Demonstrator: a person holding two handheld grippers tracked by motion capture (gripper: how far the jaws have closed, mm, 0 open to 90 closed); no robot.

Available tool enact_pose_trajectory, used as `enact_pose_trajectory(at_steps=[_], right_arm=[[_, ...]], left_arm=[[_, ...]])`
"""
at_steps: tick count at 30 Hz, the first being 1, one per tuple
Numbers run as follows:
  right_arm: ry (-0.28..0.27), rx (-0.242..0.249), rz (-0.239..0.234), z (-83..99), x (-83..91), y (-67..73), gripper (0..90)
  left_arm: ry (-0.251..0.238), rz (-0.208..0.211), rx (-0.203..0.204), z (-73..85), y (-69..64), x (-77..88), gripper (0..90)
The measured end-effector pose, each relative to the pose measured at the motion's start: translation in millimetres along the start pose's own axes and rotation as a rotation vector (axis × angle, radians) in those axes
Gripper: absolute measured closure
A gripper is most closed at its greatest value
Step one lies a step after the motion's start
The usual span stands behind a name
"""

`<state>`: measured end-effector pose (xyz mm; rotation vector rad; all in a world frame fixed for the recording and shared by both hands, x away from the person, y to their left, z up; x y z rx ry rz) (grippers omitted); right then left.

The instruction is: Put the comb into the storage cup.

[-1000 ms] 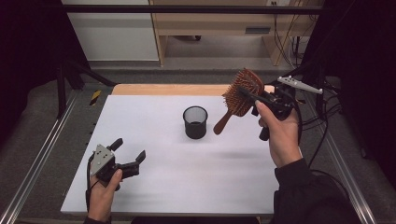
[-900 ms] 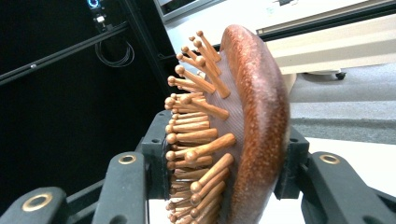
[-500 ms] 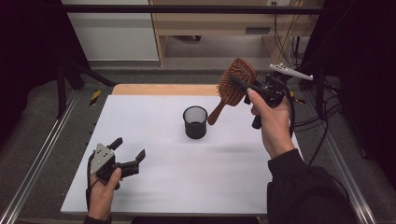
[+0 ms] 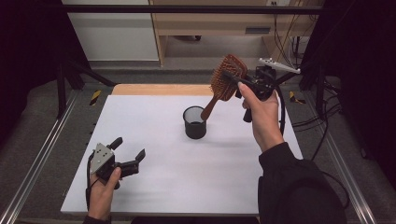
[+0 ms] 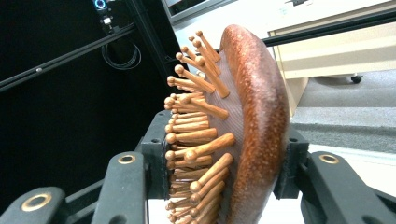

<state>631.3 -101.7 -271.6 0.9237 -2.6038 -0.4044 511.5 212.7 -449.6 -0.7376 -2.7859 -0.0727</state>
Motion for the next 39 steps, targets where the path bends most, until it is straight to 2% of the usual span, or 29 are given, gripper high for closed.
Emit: enact_pose_trajectory(at_steps=[15, 24, 39], right_arm=[[0.013, -0.01, 0.003, 1.7, -31.0, -7.0, 51.2], [0.055, -0.013, 0.016, 15.3, -55.2, -15.4, 51.2], [0.128, 0.013, 0.008, 40.1, -85.2, -12.0, 51.0]], left_arm=[[0.001, 0.005, 0.0, 0.2, 0.6, 0.1, 3.6], [-0.003, 0.004, 0.007, -0.8, 2.5, 0.1, 1.2], [-0.004, 0.01, 0.012, -1.0, 3.5, 0.2, 1.4]])
Point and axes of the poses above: each handheld gripper's, and its own axes: x roughly backward along the jaws, z roughly out of its underside, y roughly to its left, the point moved 10 cm from there along -x, roughly forward along the jaws, and after that the axes turned 5 degrees about y, right-handed, at the moved point
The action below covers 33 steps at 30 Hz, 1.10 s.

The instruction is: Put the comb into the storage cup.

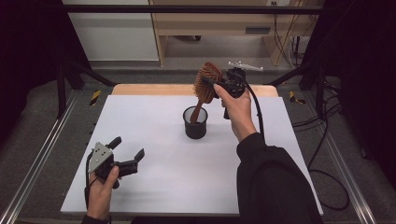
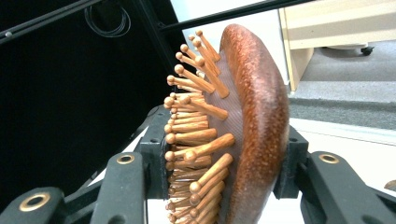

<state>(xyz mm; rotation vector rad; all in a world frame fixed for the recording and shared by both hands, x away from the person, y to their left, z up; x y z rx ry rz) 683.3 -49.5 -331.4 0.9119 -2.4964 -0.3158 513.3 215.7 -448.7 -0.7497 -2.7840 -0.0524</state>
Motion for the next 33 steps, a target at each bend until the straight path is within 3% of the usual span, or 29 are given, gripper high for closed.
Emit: enact_pose_trajectory(at_steps=[33], right_arm=[[0.081, 0.004, 0.0, 32.7, -27.8, -3.8, 50.6]], left_arm=[[-0.002, 0.006, 0.002, -0.5, -0.1, 0.2, 1.6]])
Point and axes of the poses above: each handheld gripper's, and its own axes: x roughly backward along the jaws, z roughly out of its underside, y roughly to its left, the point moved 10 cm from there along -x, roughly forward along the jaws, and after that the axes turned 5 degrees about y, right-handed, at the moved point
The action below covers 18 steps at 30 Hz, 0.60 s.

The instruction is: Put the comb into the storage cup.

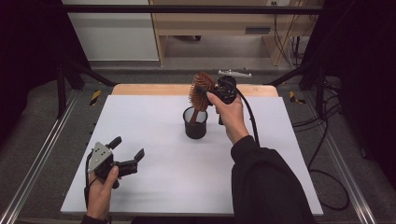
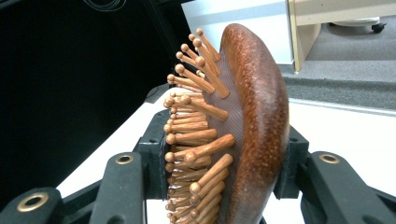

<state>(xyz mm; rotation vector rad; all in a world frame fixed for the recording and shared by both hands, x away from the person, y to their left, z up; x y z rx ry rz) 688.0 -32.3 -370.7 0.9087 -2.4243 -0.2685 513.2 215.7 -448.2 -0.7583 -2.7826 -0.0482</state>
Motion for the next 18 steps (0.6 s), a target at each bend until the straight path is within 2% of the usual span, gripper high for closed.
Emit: enact_pose_trajectory(at_steps=[18], right_arm=[[0.013, -0.007, -0.002, 4.4, -6.7, -1.0, 50.5]], left_arm=[[0.005, 0.004, -0.003, 0.7, -0.3, -0.2, 1.8]])
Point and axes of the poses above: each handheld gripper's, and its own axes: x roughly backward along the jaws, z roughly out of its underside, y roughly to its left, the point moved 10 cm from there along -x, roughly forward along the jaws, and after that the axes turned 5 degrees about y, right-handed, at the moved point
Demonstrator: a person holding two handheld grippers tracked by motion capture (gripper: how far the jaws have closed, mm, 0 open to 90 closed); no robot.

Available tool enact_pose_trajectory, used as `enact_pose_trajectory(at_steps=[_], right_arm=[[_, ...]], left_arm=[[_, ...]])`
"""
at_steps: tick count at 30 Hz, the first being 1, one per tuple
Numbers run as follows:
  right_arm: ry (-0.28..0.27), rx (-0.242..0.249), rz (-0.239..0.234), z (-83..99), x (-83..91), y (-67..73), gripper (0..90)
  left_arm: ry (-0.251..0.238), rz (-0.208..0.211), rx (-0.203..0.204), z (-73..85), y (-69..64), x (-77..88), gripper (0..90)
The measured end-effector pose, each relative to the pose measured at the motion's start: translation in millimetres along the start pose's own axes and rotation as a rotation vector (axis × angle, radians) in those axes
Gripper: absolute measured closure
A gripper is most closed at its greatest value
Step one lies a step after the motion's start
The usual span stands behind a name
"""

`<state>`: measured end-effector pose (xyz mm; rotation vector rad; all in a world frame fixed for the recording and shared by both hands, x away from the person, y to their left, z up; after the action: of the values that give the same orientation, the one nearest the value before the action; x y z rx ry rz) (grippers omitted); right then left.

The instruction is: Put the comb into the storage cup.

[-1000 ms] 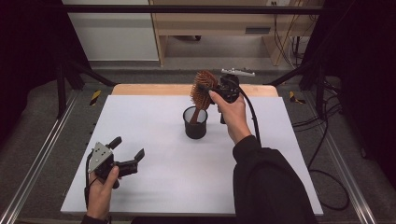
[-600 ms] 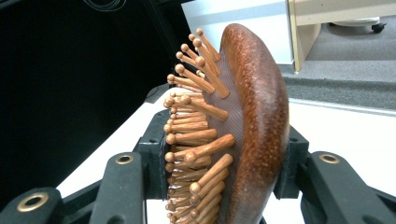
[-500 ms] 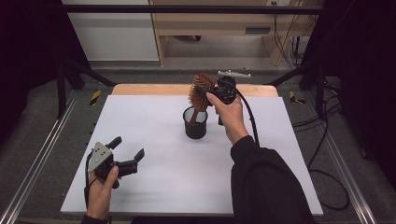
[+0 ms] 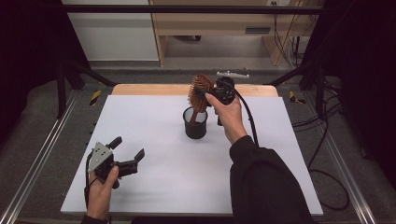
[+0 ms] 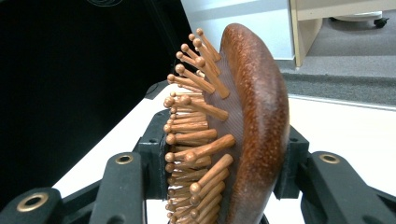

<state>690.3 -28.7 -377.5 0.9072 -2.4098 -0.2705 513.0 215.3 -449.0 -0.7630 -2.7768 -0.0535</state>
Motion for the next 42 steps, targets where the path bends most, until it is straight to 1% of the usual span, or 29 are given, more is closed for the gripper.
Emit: enact_pose_trajectory(at_steps=[16, 25, 30, 42], right_arm=[[0.011, -0.003, -0.004, 3.2, -4.8, -0.2, 50.1], [0.009, -0.009, -0.002, 2.9, -6.7, -6.2, 48.7], [0.008, -0.016, 0.006, 2.8, -7.9, -11.1, 47.7], [0.01, -0.018, 0.016, 2.5, -10.2, -15.7, 46.1]], left_arm=[[0.0, 0.001, 0.001, 0.0, -0.3, -0.1, 1.8], [0.0, 0.003, 0.003, 0.1, -0.6, -0.3, 1.8], [0.0, 0.004, 0.003, 0.1, -0.5, -0.5, 1.8], [-0.002, 0.004, 0.006, -0.2, -0.1, -0.3, 1.8]])
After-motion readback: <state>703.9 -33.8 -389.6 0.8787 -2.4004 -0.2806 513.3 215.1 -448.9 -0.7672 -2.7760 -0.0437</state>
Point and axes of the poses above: each handheld gripper's, and its own axes: x roughly backward along the jaws, z roughly out of its underside, y roughly to its left, the point moved 10 cm from there along -x, roughly forward along the jaws, and after that the axes turned 5 degrees about y, right-handed, at the moved point
